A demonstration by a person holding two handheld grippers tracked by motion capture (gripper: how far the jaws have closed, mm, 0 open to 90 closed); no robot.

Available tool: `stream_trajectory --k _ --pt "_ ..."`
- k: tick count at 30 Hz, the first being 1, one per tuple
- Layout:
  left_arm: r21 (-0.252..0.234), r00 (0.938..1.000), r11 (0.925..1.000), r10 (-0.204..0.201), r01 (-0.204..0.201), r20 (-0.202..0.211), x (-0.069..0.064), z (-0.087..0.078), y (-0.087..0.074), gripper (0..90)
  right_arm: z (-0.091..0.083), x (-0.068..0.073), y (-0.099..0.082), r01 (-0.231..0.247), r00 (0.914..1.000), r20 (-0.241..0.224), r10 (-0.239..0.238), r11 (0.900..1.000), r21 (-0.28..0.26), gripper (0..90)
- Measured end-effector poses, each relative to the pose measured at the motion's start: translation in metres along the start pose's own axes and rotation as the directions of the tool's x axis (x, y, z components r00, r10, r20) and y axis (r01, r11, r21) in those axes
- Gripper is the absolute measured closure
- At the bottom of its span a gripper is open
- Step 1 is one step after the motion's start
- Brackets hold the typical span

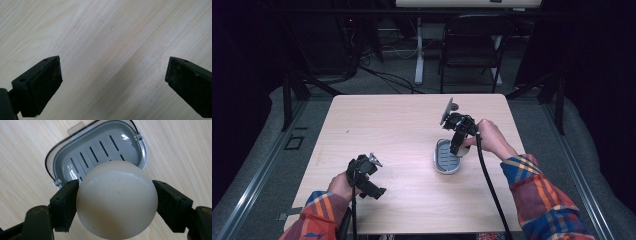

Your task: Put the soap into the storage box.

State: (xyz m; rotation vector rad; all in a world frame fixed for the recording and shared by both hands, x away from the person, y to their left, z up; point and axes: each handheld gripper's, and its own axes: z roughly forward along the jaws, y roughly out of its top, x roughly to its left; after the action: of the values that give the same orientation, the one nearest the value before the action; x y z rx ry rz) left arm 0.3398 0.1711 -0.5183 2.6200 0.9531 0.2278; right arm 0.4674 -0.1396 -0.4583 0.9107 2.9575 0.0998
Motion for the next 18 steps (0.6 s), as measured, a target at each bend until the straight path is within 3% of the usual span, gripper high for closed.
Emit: stream_trajectory --k 18 --pt "-0.008 1.0 1.0 -0.005 0.005 -0.001 -0.001 -0.001 -0.001 1.1 0.016 0.015 0.023 0.045 0.9988 -0.019 -0.045 0.9988 -0.019 24.6"
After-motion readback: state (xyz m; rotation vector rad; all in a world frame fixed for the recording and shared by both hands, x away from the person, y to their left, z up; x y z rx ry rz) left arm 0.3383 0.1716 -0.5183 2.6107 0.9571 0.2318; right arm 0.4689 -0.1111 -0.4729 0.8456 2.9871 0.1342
